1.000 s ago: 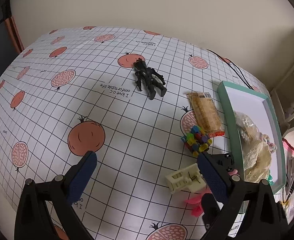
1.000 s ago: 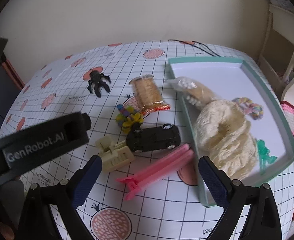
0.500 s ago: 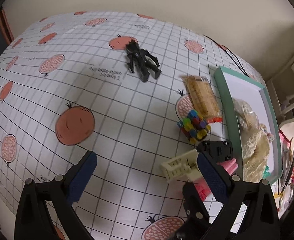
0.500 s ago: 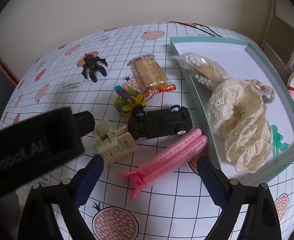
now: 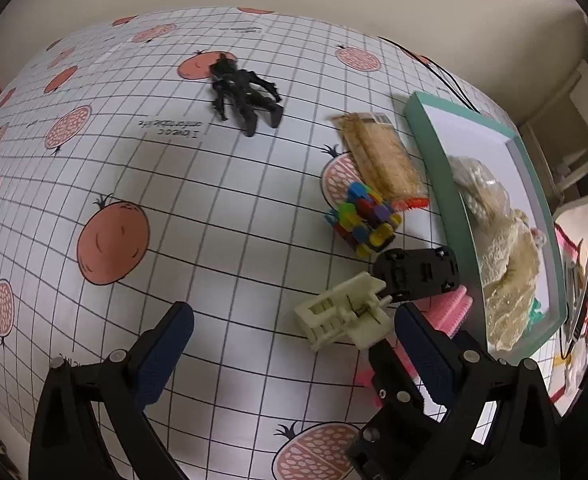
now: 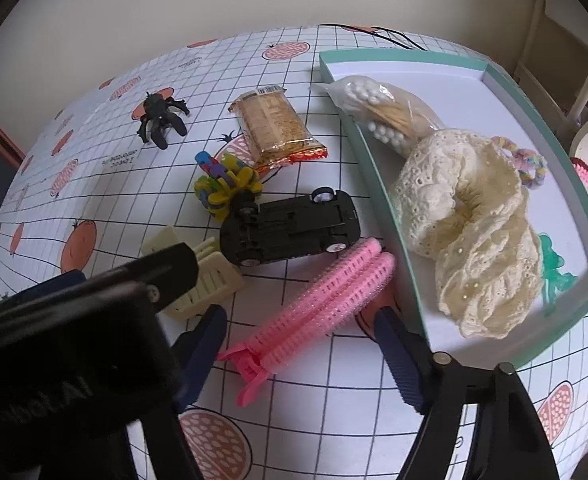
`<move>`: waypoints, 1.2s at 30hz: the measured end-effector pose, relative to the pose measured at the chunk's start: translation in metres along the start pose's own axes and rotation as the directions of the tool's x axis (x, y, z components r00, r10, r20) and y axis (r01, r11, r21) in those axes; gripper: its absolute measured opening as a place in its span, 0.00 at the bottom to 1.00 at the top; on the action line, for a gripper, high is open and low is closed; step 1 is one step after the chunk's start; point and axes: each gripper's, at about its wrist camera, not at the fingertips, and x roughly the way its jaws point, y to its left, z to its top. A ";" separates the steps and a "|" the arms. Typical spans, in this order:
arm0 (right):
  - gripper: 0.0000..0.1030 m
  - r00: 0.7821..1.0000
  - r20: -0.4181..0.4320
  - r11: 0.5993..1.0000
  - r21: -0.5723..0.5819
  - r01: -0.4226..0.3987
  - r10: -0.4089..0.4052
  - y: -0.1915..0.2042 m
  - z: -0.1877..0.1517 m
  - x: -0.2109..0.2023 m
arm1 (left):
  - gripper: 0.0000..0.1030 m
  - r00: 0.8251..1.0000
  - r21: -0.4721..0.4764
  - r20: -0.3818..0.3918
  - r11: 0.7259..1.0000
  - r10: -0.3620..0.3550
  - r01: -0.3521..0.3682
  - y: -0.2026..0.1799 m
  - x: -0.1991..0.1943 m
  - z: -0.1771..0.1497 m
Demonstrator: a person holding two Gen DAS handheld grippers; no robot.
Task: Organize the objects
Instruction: 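Close right tool on the pink hair rollers while left tool reaches the white claw clip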
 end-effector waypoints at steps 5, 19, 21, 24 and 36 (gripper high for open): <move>0.54 1.000 -0.019 1.000 0.000 0.011 -0.011 -0.008 -0.001 0.000 | 0.97 1.000 0.040 -0.003 0.999 0.014 -0.014 -0.008 0.006 0.000; 0.36 0.999 -0.031 1.000 -0.024 -0.009 0.008 -0.017 -0.004 -0.004 | 0.51 0.999 0.084 -0.038 0.996 0.007 -0.004 -0.017 0.016 -0.004; 0.36 0.999 -0.031 1.000 -0.028 -0.009 0.008 -0.017 -0.004 -0.003 | 0.37 0.999 0.087 -0.044 0.996 0.007 -0.003 -0.017 0.017 -0.004; 0.36 0.999 -0.033 1.000 -0.028 -0.011 0.010 -0.018 -0.004 -0.003 | 0.27 0.999 0.078 -0.046 0.997 -0.006 0.010 -0.015 0.015 -0.004; 0.29 0.999 -0.036 0.999 -0.034 -0.010 0.009 -0.019 -0.006 -0.005 | 0.06 0.999 0.054 -0.028 0.998 -0.015 0.017 -0.007 0.009 -0.002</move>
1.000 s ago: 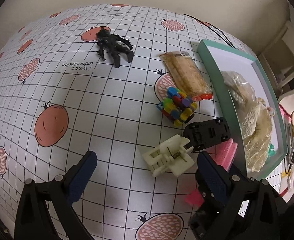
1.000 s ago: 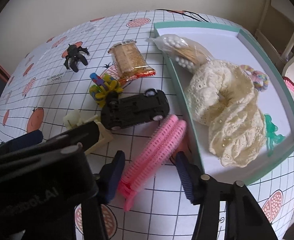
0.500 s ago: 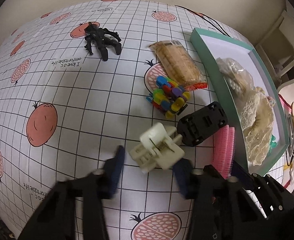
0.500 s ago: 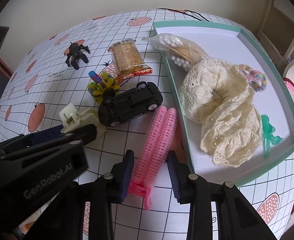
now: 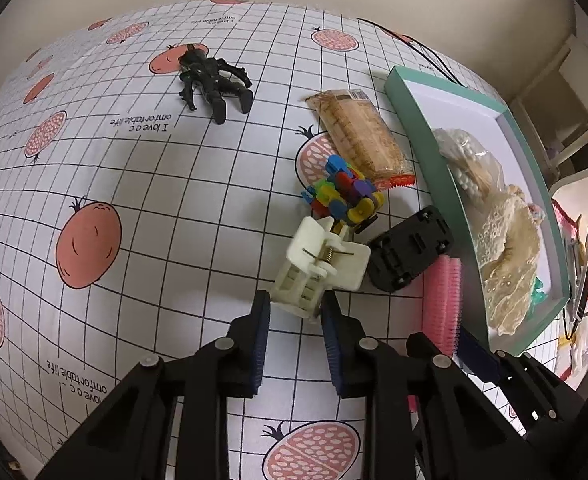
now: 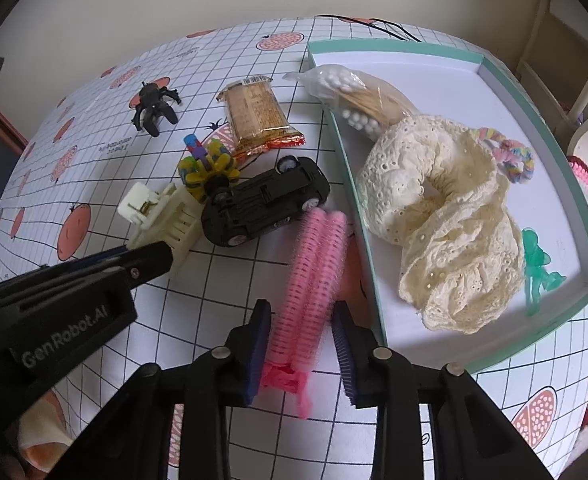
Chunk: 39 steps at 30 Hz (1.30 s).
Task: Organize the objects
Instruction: 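Close right tool on the pink hair rollers while left tool reaches the white claw clip, then lift the pink rollers with right tool while left tool closes on the white claw clip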
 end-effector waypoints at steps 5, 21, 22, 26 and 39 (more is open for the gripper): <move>0.28 1.000 0.004 1.000 -0.017 0.003 -0.003 0.000 -0.002 -0.004 | 0.05 1.000 -0.005 0.013 1.000 0.006 -0.005 -0.001 -0.002 -0.006; 0.28 0.995 0.095 0.999 -0.022 -0.040 0.042 0.004 0.004 -0.024 | 0.02 0.996 -0.031 0.082 0.999 -0.038 0.041 0.010 -0.024 -0.001; 0.28 0.993 0.108 0.999 -0.028 -0.043 0.046 0.005 0.005 -0.027 | 0.02 0.995 -0.032 0.088 0.999 -0.040 0.043 0.010 -0.026 0.000; 0.28 0.988 0.147 0.998 -0.047 -0.040 0.047 0.010 0.006 -0.034 | 0.02 0.992 -0.050 0.109 0.997 -0.058 0.064 0.009 -0.032 0.005; 0.28 0.963 0.264 0.997 -0.056 -0.049 0.062 0.008 0.011 -0.056 | 0.02 0.970 -0.024 0.233 0.997 -0.063 0.071 -0.003 -0.058 0.013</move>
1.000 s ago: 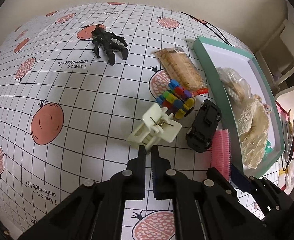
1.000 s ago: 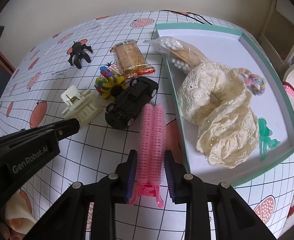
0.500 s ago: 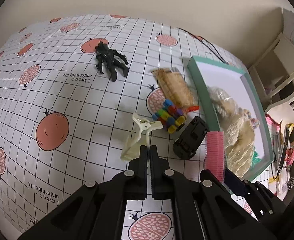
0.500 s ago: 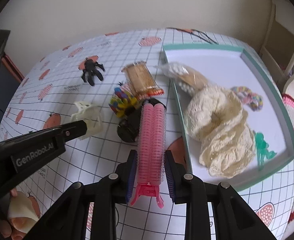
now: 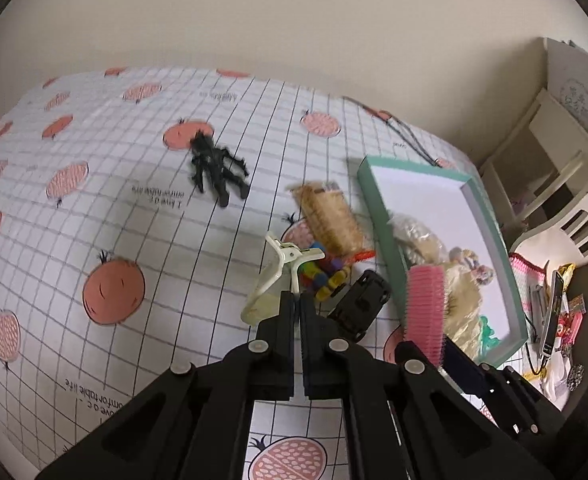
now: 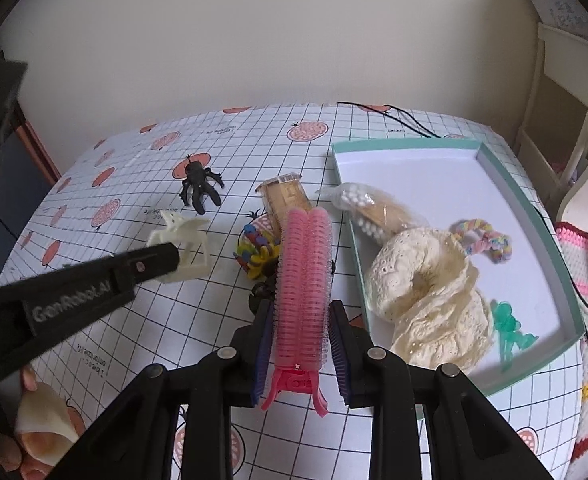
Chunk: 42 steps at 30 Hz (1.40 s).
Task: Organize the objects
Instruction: 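Lift the pink rollers with right tool while left tool closes on the white claw clip, then carry the pink rollers with right tool while left tool carries the claw clip over the tray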
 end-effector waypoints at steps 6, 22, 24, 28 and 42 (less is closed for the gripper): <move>0.28 1.000 0.024 1.000 0.024 0.009 -0.010 -0.009 0.002 -0.004 | 0.02 0.995 0.048 0.085 0.998 -0.050 0.046 -0.016 -0.017 0.003; 0.28 0.992 0.072 0.992 0.070 0.102 -0.107 -0.065 0.010 -0.014 | 0.02 0.974 0.123 0.146 0.980 -0.174 0.157 -0.058 -0.022 0.014; 0.28 0.990 0.074 0.991 0.068 0.113 -0.118 -0.071 0.013 -0.014 | 0.02 0.973 0.116 0.138 0.979 -0.185 0.170 -0.061 -0.018 0.017; 0.28 0.988 0.081 0.990 0.062 0.128 -0.133 -0.082 0.020 -0.012 | 0.02 0.971 0.120 0.140 0.977 -0.193 0.176 -0.069 -0.011 0.028; 0.28 0.977 0.088 0.981 0.050 0.188 -0.192 -0.132 0.055 0.004 | 0.02 0.960 0.165 0.160 0.965 -0.228 0.202 -0.116 0.019 0.074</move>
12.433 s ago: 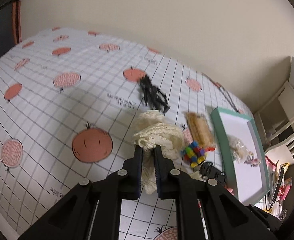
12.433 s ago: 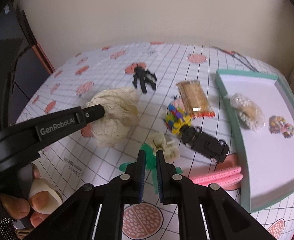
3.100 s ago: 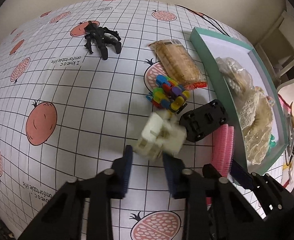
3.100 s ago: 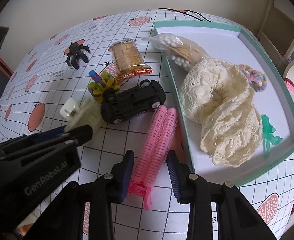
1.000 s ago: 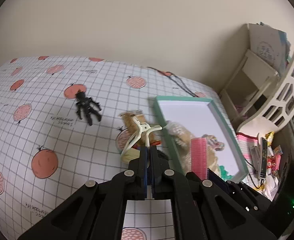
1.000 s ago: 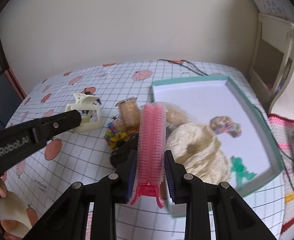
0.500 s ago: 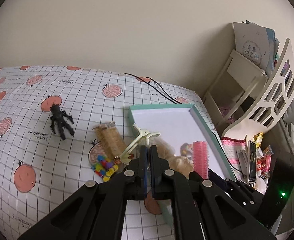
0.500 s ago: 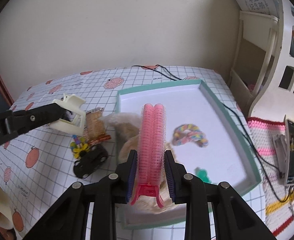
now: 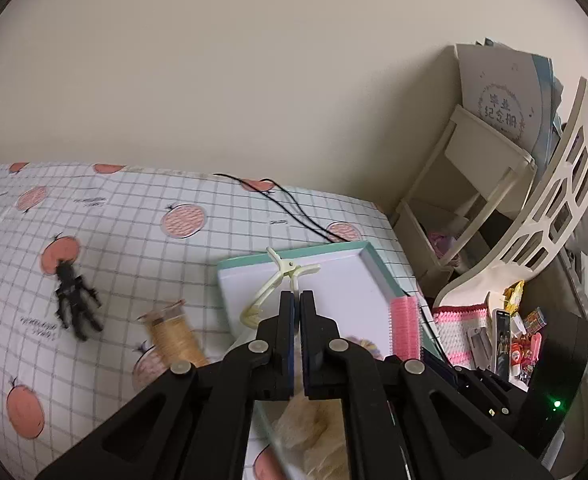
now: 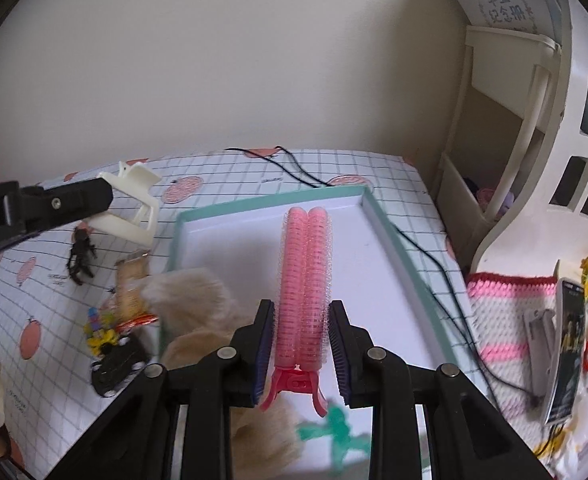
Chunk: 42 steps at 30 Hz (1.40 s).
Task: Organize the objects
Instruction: 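Carry the pink rollers with right tool while left tool carries the claw clip over the tray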
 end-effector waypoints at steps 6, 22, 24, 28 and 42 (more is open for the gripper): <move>0.28 0.999 -0.018 0.999 0.006 0.036 -0.036 -0.025 0.006 0.017 | 0.02 1.000 0.044 0.003 0.999 -0.024 0.024 -0.016 0.026 0.005; 0.28 0.991 -0.111 0.997 0.011 0.075 -0.074 -0.058 0.000 0.065 | 0.02 0.995 0.068 -0.081 0.996 -0.055 0.061 -0.033 0.082 -0.007; 0.28 0.990 -0.122 0.997 0.013 0.071 -0.069 -0.058 -0.001 0.069 | 0.02 0.994 0.065 -0.098 0.996 -0.049 0.056 -0.032 0.087 -0.010; 0.28 0.988 -0.138 0.998 0.017 0.068 -0.065 -0.058 -0.005 0.074 | 0.02 0.991 0.059 -0.132 0.997 -0.035 0.043 -0.026 0.096 -0.018; 0.30 0.987 -0.157 0.999 0.014 0.049 -0.046 -0.050 -0.008 0.070 | 0.02 0.984 0.040 -0.176 0.999 -0.028 0.035 -0.026 0.098 -0.029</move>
